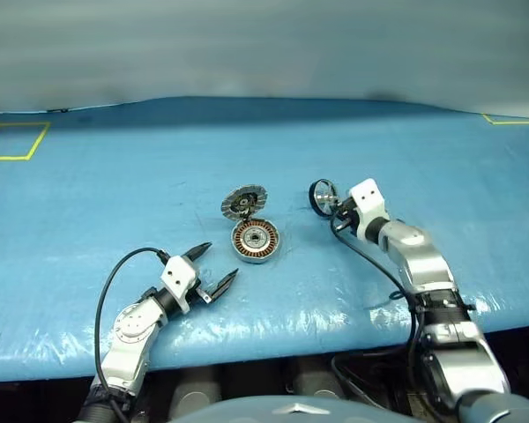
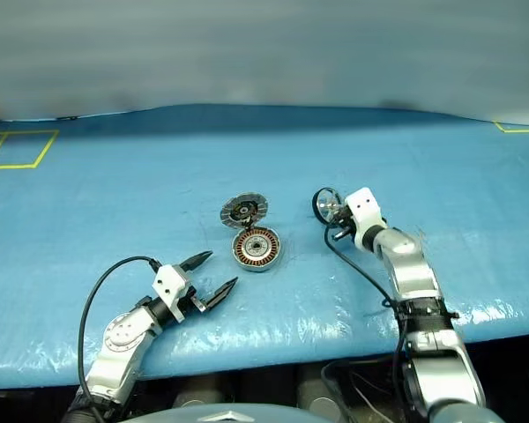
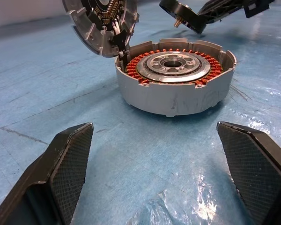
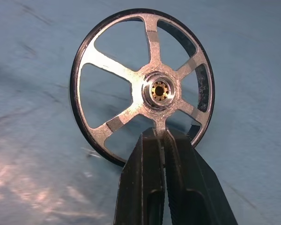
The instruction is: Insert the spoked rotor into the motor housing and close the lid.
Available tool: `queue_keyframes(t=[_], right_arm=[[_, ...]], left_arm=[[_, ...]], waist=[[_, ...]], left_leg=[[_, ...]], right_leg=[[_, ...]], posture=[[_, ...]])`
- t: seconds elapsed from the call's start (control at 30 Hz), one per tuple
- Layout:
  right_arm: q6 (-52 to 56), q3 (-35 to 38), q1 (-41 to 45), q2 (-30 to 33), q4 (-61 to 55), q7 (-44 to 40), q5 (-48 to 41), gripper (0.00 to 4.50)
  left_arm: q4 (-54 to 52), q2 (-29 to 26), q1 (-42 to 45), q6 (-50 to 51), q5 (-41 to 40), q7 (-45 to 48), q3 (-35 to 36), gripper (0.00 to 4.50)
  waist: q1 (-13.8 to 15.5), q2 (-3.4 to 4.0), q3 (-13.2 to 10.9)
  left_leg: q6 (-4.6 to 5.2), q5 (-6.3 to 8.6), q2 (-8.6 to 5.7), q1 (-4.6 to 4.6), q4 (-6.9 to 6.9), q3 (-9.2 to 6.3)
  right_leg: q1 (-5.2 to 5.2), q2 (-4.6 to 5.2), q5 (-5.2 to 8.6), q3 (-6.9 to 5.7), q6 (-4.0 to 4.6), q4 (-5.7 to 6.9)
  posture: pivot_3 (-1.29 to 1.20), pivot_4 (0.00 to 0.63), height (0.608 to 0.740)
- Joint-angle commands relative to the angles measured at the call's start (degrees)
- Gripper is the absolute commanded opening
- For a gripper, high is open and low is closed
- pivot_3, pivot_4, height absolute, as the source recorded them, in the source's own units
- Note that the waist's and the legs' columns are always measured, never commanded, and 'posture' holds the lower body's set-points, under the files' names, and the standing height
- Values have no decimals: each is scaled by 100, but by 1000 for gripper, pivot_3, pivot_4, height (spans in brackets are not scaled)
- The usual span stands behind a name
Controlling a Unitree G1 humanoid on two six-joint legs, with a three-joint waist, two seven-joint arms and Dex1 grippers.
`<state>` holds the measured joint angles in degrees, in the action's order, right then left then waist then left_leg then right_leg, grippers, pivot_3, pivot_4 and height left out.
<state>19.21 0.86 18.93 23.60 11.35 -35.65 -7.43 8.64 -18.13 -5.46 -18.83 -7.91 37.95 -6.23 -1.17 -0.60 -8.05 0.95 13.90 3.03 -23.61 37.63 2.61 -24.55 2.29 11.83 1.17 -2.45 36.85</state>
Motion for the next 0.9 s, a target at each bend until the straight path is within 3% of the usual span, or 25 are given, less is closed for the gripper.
queue_keyframes(t=[0.03, 0.3, 0.9], right_arm=[[162, -80, -587, 165, -1664, -594, -581, 36], [500, -716, -891, 137, -2605, -584, -495, 36], [-59, -1729, -337, 47, -2042, -489, 443, 36]], left_arm=[[2, -51, -19, -5, -44, 122, -28, 4500], [72, -66, 74, 15, -50, 261, 2, 4500], [113, -27, 64, -33, 12, 168, 20, 4500]], waist=[[13, 1, -1], [-9, 0, -2], [32, -2, -2]], left_leg=[[0, 0, 0, 0, -1, -3], [-1, 0, 5, 4, 31, 3], [-1, 0, 3, 0, 25, 4]], right_leg=[[0, -1, 1, -2, -1, 0], [5, 3, 14, -4, -24, 5], [1, 4, 13, -7, -22, 3]], posture=[[0, 150, 740], [0, 150, 740], [0, 150, 740]])
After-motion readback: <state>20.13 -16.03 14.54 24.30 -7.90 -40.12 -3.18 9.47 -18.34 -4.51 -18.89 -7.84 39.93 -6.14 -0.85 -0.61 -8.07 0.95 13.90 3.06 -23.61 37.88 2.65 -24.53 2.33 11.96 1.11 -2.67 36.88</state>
